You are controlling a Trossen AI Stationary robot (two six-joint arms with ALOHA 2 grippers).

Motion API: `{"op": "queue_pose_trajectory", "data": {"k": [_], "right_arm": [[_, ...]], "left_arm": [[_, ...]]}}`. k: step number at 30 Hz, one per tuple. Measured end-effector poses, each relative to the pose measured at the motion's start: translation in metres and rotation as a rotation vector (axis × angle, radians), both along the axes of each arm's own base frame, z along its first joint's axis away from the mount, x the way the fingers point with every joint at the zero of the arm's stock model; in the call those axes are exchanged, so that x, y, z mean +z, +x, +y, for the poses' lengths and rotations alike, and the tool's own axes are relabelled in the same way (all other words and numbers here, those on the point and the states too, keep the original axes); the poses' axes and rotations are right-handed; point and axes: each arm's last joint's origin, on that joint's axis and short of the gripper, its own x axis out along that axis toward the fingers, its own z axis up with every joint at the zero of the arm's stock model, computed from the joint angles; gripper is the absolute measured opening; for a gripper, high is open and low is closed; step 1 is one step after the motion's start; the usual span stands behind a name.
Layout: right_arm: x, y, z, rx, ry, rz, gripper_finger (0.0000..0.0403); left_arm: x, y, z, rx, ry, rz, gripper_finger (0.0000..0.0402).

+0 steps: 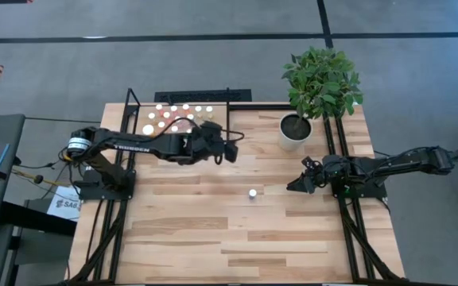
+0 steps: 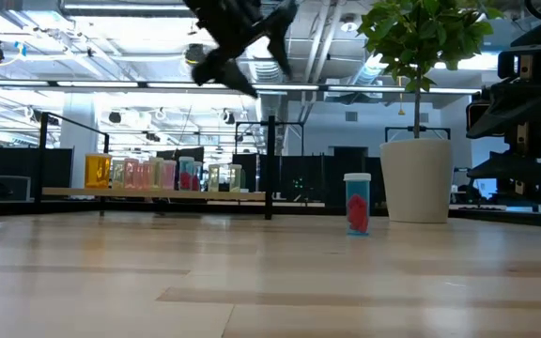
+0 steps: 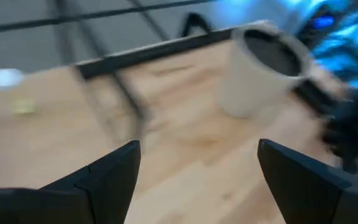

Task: Pick and place medicine bottles onto shelf by color
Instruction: Put the blue pill bottle on the shelf

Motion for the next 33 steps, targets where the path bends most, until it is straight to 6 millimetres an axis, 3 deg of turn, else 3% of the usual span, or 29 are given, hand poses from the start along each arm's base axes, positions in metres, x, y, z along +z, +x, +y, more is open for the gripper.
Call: {"op": "queue_pose_trajectory", "data": {"k": [18, 22, 27, 33], "right_arm": [[-0.001, 0.0, 0.0, 0.0, 0.0, 0.013, 0.0249], [-0.001, 0.0, 0.0, 0.0, 0.0, 0.014, 0.0249], [-0.001, 0.0, 0.0, 0.0, 0.0, 0.015, 0.0249], [-0.001, 0.0, 0.0, 0.0, 0.0, 0.015, 0.0249]], "left_arm": [[-0.065, 0.062, -0.07, -0.267, 0.089, -0.068, 0.0311], [-0.082, 0.068, -0.081, -0.327, 0.082, -0.053, 0.0311], [-0.089, 0.07, -0.101, -0.434, 0.044, -0.061, 0.0311], [-0.099, 0.07, -0.125, -0.539, 0.143, -0.024, 0.0311]]}}
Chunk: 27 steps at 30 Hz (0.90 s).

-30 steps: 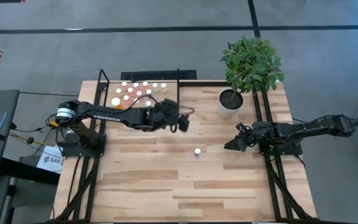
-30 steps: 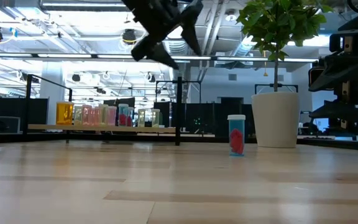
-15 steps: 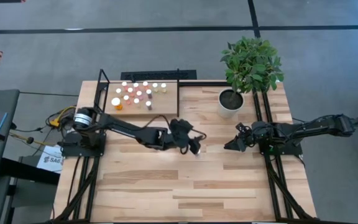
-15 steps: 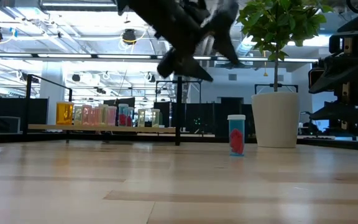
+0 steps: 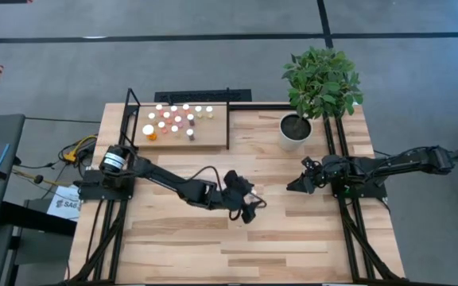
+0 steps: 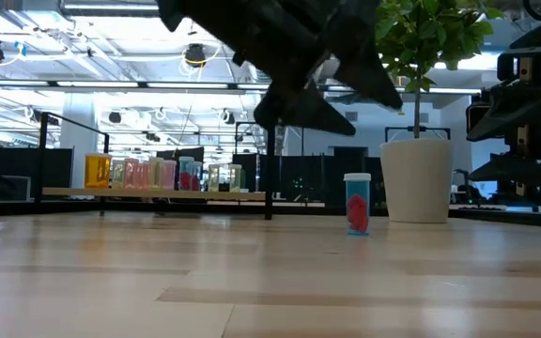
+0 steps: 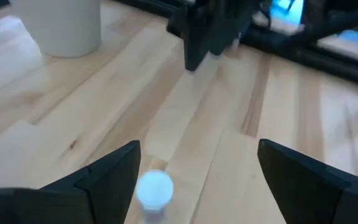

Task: Pick and place medicine bottles onto shelf by color
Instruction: Put the blue pill bottle on the shelf

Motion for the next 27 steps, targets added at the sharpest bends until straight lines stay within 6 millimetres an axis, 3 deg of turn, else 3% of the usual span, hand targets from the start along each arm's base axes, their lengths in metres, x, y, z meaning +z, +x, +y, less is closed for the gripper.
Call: {"op": "queue_pose_trajectory", "data": {"k": [5, 12, 20, 27], "right_arm": [[0.0, 0.0, 0.0, 0.0, 0.0, 0.0, 0.0249], [0.0, 0.0, 0.0, 0.0, 0.0, 0.0, 0.0249], [0.0, 0.0, 0.0, 0.0, 0.0, -0.001, 0.0249], [0.0, 0.0, 0.0, 0.0, 0.0, -0.001, 0.0249]], "left_arm": [[-0.02, 0.002, -0.019, 0.003, 0.067, -0.003, 0.0311], [-0.043, -0.004, -0.039, 0.157, 0.146, -0.017, 0.0311], [-0.049, -0.006, -0.031, 0.199, 0.134, -0.003, 0.0311], [-0.071, 0.002, -0.023, 0.224, 0.096, -0.005, 0.0311]]}}
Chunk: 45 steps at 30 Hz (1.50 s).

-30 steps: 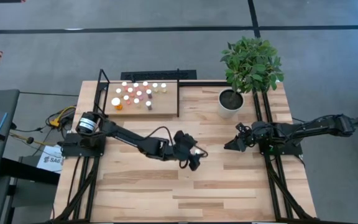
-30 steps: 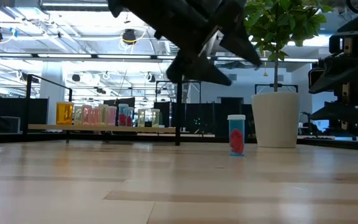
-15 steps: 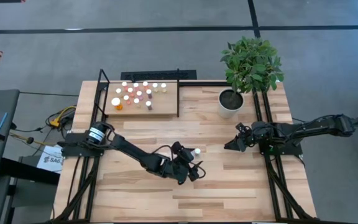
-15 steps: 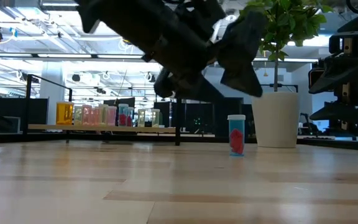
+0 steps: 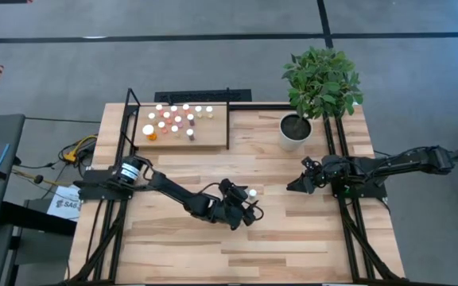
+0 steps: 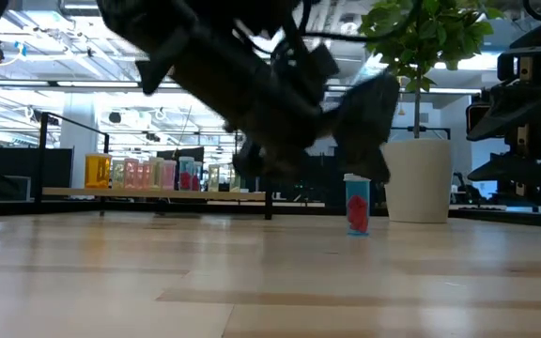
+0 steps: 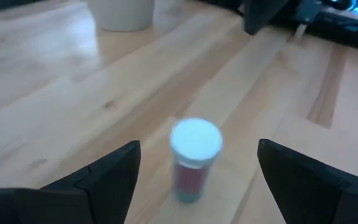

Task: Pick and place medicine bottles onto shelf by color
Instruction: Put the blue pill bottle on the shelf

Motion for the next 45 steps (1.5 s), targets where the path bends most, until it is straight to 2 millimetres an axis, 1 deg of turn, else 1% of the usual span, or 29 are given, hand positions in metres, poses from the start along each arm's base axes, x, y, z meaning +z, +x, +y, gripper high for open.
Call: {"op": "queue_pose_trajectory", "data": {"k": [3, 6, 8, 18, 21, 25, 32, 36, 40, 45], "right_arm": [[0.0, 0.0, 0.0, -0.001, 0.0, 0.001, 0.0249], [0.0, 0.0, 0.0, 0.0, 0.0, 0.001, 0.0249], [0.0, 0.0, 0.0, 0.0, 0.0, 0.001, 0.0249], [0.0, 0.0, 0.0, 0.0, 0.0, 0.002, 0.0249], [0.0, 0.0, 0.0, 0.0, 0.0, 0.003, 0.0249], [0.0, 0.0, 0.0, 0.0, 0.0, 0.002, 0.0249], [0.0, 0.0, 0.0, 0.0, 0.0, 0.002, 0.0249], [0.0, 0.0, 0.0, 0.0, 0.0, 0.003, 0.0249], [0.0, 0.0, 0.0, 0.0, 0.0, 0.003, 0.0249], [0.0, 0.0, 0.0, 0.0, 0.0, 0.003, 0.0249]], "left_arm": [[-0.013, 0.003, -0.001, 0.008, 0.0, -0.022, 0.0311], [-0.018, 0.006, -0.002, 0.025, 0.001, -0.057, 0.0311], [-0.022, 0.005, -0.002, 0.031, -0.003, -0.049, 0.0311], [-0.022, 0.008, 0.007, -0.006, 0.044, -0.002, 0.0311], [-0.022, 0.009, 0.01, -0.01, 0.039, 0.0, 0.0304], [-0.023, 0.01, 0.013, 0.017, -0.001, -0.023, 0.027], [-0.023, 0.012, 0.02, 0.019, -0.08, -0.044, 0.0184], [-0.023, 0.013, 0.023, 0.041, -0.104, -0.061, 0.0144], [-0.023, 0.014, 0.025, 0.054, -0.124, -0.075, 0.0118], [-0.022, 0.014, 0.026, 0.069, -0.141, -0.088, 0.0102]]}}
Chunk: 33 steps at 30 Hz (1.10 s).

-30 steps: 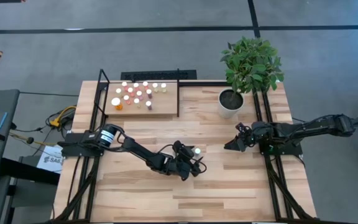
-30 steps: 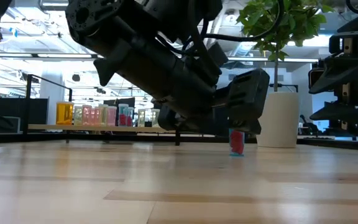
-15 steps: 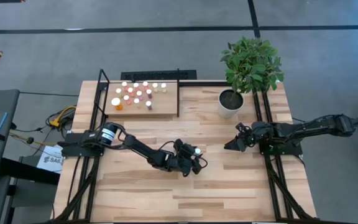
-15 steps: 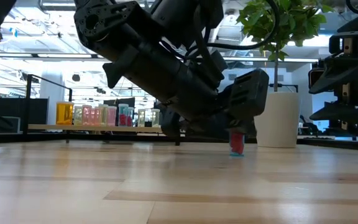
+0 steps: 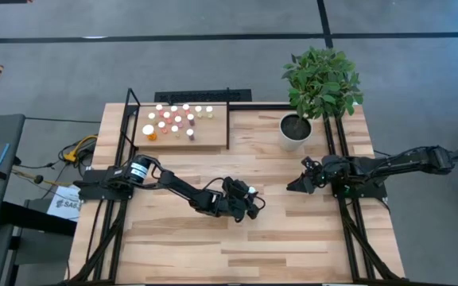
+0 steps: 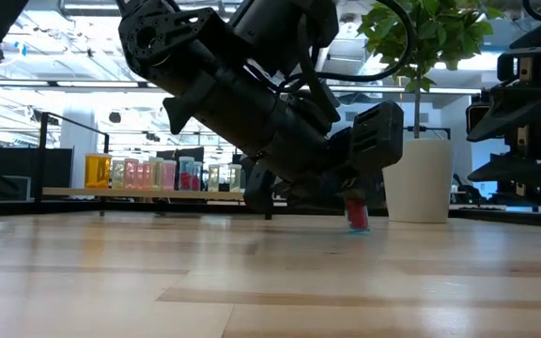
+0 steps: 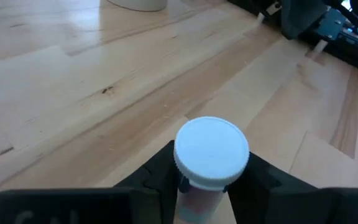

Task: Pick and place medicine bottles onto shelf by color
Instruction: Put the blue pill bottle on the shelf

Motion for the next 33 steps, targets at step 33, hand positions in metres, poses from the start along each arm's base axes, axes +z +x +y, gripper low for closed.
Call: {"op": "queue_pose_trajectory", "data": {"k": [33], "right_arm": [[0.0, 0.0, 0.0, 0.0, 0.0, 0.0, 0.0249]], "left_arm": [[0.119, -0.026, 0.037, 0.211, 0.155, 0.007, 0.0092]]}}
